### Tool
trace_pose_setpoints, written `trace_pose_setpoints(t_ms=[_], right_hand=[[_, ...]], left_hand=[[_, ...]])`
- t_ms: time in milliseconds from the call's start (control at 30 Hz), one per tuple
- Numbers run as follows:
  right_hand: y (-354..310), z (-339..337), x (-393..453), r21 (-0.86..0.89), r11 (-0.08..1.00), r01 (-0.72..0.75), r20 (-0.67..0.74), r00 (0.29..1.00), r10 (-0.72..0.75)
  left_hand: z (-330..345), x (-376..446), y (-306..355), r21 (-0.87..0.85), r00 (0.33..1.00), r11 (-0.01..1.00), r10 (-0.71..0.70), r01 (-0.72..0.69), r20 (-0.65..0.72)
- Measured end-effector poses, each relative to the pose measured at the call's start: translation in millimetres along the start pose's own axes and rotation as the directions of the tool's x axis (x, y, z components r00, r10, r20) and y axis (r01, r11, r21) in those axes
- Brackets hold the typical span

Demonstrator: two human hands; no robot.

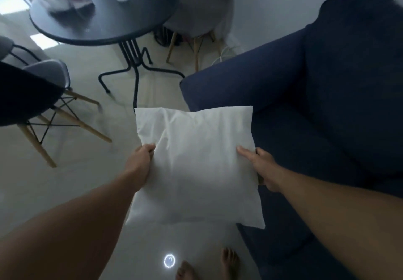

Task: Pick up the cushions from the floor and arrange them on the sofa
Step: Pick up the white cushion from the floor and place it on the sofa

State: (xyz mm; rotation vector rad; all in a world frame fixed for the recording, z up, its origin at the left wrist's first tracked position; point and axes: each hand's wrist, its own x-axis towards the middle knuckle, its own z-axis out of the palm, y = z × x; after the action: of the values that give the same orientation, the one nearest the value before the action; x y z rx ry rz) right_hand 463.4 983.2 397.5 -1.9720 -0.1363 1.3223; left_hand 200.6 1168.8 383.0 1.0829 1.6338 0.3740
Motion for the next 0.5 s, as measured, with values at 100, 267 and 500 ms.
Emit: trace_pose_setpoints(t_ms=[100, 267, 500], right_hand=[[-17, -15, -27, 0.058, 0.998, 0.033, -0.034, 0.999, -0.032], [-42, -45, -61, 0.11, 0.992, 0.054, -0.086, 0.995, -0.045], [-51, -109, -91, 0.252, 0.964, 0.082, -0.23, 0.973, -0.023]], left_hand=[[8, -17, 34, 0.019, 0.996, 0.996, 0.088, -0.088, 0.029], [11, -53, 77, 0.029, 0.986, 0.987, 0.158, -0.159, 0.054], [54, -101, 145, 0.096, 0.95, 0.951, 0.28, -0.295, 0.139]])
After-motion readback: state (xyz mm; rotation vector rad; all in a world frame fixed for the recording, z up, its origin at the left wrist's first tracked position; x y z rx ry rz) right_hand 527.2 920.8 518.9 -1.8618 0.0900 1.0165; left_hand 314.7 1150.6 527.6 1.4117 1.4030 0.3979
